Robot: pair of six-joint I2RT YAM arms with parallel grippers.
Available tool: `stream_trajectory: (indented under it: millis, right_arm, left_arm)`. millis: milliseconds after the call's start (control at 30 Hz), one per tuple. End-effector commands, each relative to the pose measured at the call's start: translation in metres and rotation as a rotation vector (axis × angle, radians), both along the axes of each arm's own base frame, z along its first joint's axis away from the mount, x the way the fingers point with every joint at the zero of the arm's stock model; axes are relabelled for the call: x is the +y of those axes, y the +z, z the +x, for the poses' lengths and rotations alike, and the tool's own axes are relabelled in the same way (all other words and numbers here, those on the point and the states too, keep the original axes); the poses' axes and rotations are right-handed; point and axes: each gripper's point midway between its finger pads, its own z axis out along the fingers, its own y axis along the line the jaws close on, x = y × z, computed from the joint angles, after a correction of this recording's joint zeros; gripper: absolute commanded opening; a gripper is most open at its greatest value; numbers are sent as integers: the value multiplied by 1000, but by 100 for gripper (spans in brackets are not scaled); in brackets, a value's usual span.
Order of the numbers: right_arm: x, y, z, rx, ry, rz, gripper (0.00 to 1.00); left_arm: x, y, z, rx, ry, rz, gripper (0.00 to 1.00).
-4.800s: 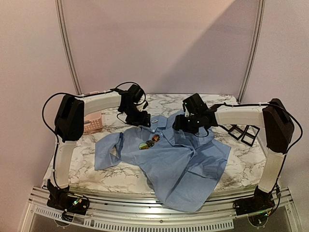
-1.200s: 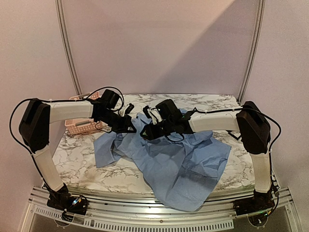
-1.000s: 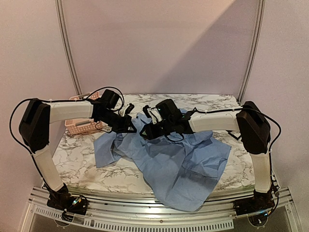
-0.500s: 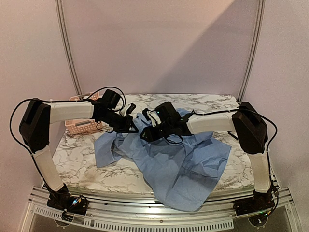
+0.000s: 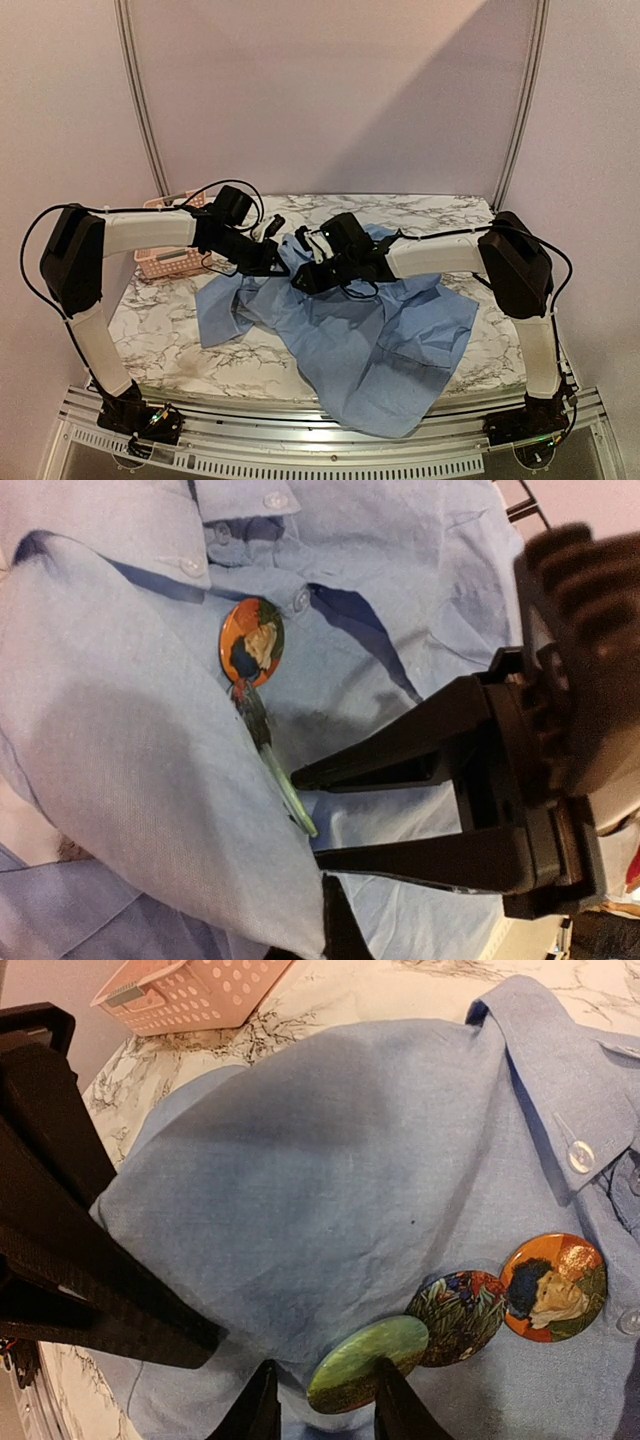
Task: Remove the brooch from the garment
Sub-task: Pick up the brooch from the flattened clothing.
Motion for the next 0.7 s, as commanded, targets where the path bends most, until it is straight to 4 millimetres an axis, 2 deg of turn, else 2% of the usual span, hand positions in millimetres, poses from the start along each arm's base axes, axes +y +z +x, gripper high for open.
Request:
stream_trajectory:
  millis: [0, 667]
  right_arm:
    - [1, -17, 0, 16, -14, -25, 28]
    - [-17, -27, 14, 8, -142, -100, 10]
  left_arm:
    - [-8, 15, -8, -41, -39, -29, 0]
    - [-5, 15, -6, -51, -30, -12, 0]
